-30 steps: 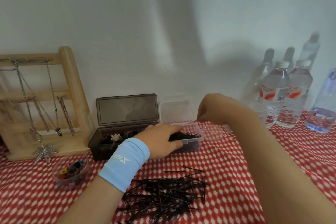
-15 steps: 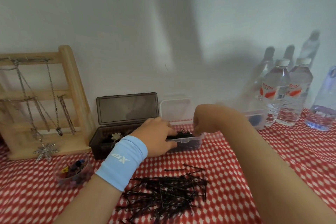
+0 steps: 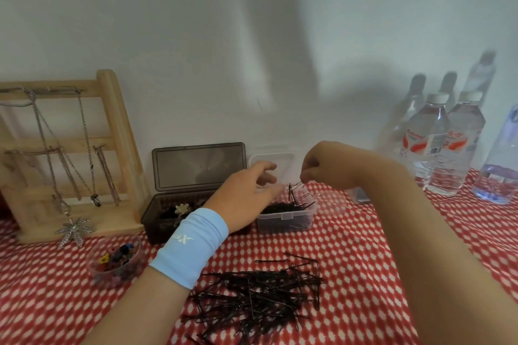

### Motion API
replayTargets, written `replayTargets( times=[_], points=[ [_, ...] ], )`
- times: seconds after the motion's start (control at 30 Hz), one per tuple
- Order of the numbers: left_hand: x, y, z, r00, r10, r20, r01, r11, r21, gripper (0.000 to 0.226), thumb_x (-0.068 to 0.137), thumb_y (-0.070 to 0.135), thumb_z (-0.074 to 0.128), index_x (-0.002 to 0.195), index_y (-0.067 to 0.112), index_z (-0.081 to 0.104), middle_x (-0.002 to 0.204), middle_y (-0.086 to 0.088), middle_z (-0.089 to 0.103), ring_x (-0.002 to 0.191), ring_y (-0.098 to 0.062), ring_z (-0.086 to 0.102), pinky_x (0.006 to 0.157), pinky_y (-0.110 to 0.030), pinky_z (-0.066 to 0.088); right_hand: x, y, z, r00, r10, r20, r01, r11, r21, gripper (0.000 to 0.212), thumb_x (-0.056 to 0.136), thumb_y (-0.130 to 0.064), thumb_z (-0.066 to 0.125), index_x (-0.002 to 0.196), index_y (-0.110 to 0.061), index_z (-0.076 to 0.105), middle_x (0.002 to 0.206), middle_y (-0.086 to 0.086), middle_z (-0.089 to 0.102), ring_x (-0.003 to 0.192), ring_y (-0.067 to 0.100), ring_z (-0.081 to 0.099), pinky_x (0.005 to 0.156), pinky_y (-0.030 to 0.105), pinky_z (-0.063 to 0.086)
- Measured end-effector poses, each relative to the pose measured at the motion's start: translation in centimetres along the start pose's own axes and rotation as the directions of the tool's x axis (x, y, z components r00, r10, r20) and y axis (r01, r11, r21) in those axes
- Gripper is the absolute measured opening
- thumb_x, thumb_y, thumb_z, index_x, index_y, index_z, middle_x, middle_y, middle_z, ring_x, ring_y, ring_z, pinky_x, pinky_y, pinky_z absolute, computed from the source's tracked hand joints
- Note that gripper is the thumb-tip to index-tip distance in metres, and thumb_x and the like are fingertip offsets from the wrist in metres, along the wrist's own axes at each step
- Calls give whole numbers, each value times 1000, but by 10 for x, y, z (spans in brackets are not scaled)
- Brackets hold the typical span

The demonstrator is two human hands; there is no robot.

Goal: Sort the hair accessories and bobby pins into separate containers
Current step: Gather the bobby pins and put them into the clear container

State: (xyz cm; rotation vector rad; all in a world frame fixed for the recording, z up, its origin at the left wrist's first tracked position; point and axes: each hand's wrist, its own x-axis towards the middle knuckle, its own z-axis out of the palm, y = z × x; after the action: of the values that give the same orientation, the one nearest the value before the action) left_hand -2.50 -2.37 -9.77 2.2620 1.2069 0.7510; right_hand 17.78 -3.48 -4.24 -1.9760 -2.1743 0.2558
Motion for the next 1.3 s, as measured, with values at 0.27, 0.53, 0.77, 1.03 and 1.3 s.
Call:
replayTargets(
  times=[0.27, 0.53, 0.77, 1.03, 1.3],
  points=[
    [0, 2, 10, 988, -137, -71, 100, 921, -377, 21, 83, 20, 77, 102, 27, 72, 94, 5, 75, 86, -6, 71, 87, -25, 56, 7, -10, 10, 993, -111, -35, 115, 980, 163, 16, 101, -29, 55, 91, -30, 67, 87, -13, 65, 84, 9, 62, 75, 24, 48],
    [0, -4, 0, 982, -144, -121, 68, 872, -484, 23, 82, 13, 78, 100, 26, 71, 87, 1, 77, 83, -10, 73, 82, -27, 58, 8, -13, 9, 989, -107, -103, 134, 941, 310, 18, 101, -31, 57, 90, -26, 70, 83, -6, 66, 65, 12, 58, 62, 25, 45],
    [-1, 2, -3, 964, -264, -36, 158, 673, -723, 15, 94, 7, 63, 108, 9, 67, 89, -8, 77, 75, -25, 75, 63, -28, 60, 6, -12, 8, 990, -109, -85, 128, 958, 258, 17, 99, -34, 61, 87, -29, 71, 84, -7, 69, 80, 14, 64, 66, 25, 46],
    [7, -11, 2, 935, -276, -222, 84, 781, -618, 8, 91, 20, 67, 92, 20, 75, 93, 5, 76, 92, -11, 70, 80, -33, 60, 3, -17, 10, 991, -133, 6, 128, 964, 231, 16, 98, -34, 62, 88, -28, 72, 88, -12, 69, 85, 6, 63, 69, 20, 42],
    [6, -10, 6, 908, -283, -310, -11, 723, -691, 10, 95, 8, 60, 90, 11, 69, 78, 0, 72, 67, -13, 67, 64, -28, 59, 2, -14, 13, 984, -162, 70, 150, 976, 156, 18, 98, -32, 62, 92, -24, 77, 94, -8, 73, 88, 10, 65, 75, 26, 47]
  ],
)
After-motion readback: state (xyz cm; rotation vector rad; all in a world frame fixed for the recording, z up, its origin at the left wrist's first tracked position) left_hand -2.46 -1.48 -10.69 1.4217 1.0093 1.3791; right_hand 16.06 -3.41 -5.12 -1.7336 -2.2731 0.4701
